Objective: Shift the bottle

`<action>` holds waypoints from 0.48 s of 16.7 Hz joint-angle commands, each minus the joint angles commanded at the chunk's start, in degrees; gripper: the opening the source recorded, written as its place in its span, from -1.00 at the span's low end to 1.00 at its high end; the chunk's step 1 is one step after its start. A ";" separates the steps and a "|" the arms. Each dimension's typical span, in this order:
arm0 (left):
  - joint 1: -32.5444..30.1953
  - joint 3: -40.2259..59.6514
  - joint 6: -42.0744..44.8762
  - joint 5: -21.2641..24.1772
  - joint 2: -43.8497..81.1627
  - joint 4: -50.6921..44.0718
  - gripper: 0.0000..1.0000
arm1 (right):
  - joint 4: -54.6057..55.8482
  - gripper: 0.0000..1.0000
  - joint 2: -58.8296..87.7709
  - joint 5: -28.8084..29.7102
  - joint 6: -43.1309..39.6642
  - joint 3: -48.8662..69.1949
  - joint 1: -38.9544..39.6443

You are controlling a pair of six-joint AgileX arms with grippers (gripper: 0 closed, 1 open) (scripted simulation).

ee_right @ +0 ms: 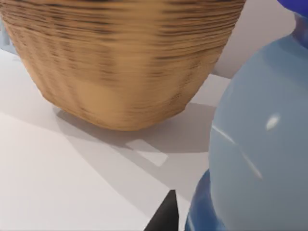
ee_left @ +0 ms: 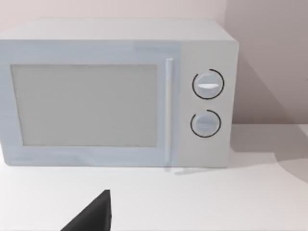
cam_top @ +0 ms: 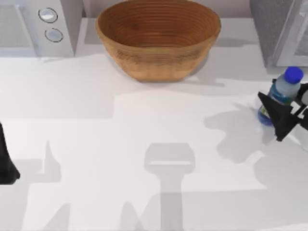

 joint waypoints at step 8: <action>0.00 0.00 0.00 0.00 0.00 0.00 1.00 | 0.00 0.06 0.00 0.00 0.00 0.00 0.00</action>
